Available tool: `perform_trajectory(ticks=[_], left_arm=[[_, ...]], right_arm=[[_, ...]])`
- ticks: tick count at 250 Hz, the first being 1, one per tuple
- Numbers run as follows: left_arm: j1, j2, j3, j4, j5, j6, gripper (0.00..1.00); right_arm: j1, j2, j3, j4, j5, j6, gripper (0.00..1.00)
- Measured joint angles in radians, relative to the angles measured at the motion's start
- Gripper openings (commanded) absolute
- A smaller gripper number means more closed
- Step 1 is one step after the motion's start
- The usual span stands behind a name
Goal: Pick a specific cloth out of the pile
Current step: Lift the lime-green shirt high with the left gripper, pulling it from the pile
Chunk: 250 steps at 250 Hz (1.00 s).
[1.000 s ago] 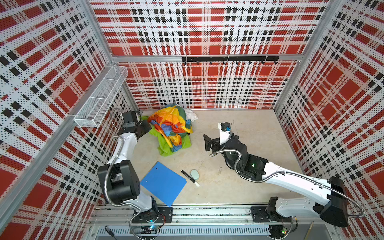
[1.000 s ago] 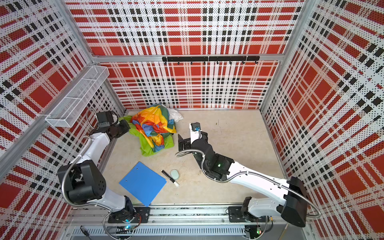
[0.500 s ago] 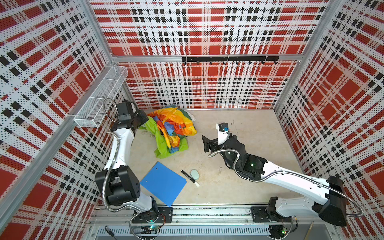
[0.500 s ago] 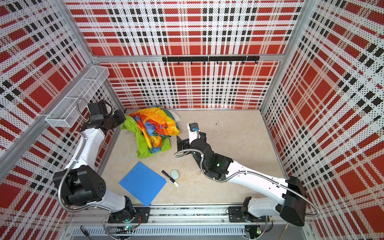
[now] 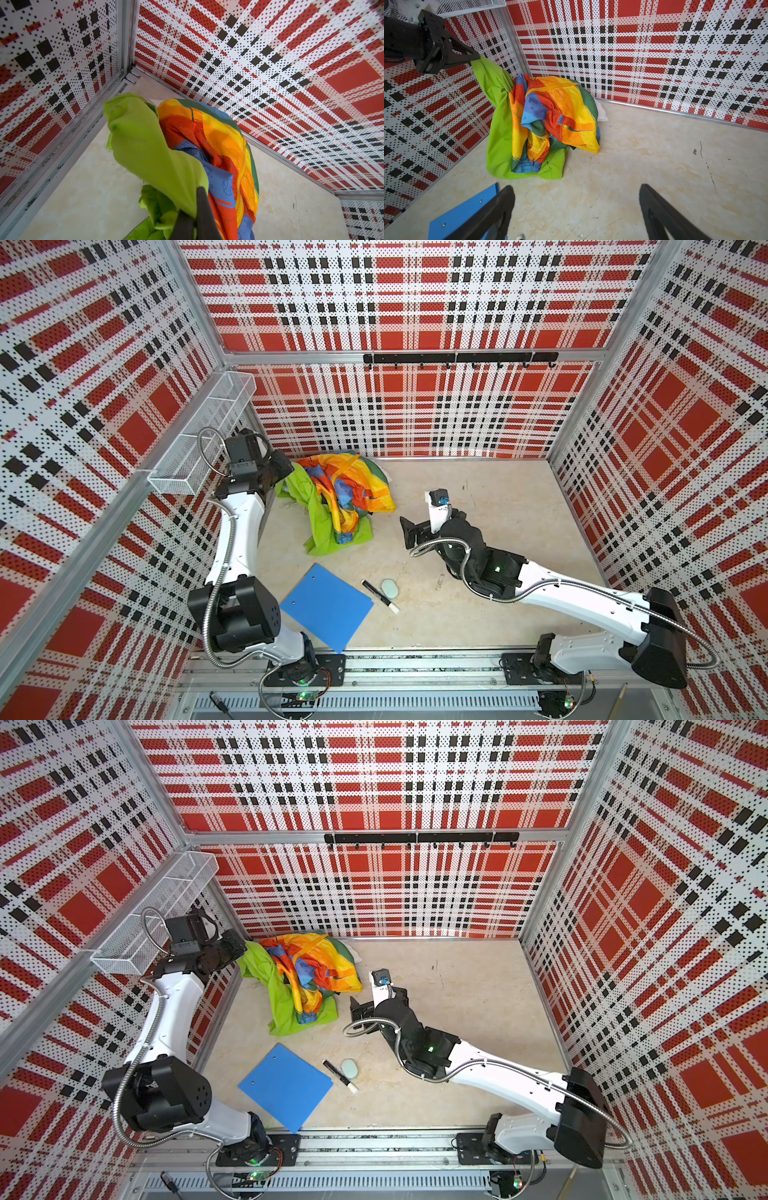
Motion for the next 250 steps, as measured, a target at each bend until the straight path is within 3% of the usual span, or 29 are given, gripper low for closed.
perform_trajectory(ticks=[73, 250], left_arm=[[0.000, -0.045, 0.054, 0.032, 0.012, -0.039, 0.00], [-0.007, -0.125, 0.066, 0.432, 0.118, -0.093, 0.00]], right_arm=[[0.000, 0.003, 0.000, -0.003, -0.006, 0.003, 1.00], [0.000, 0.003, 0.000, -0.003, -0.007, 0.018, 1.00]])
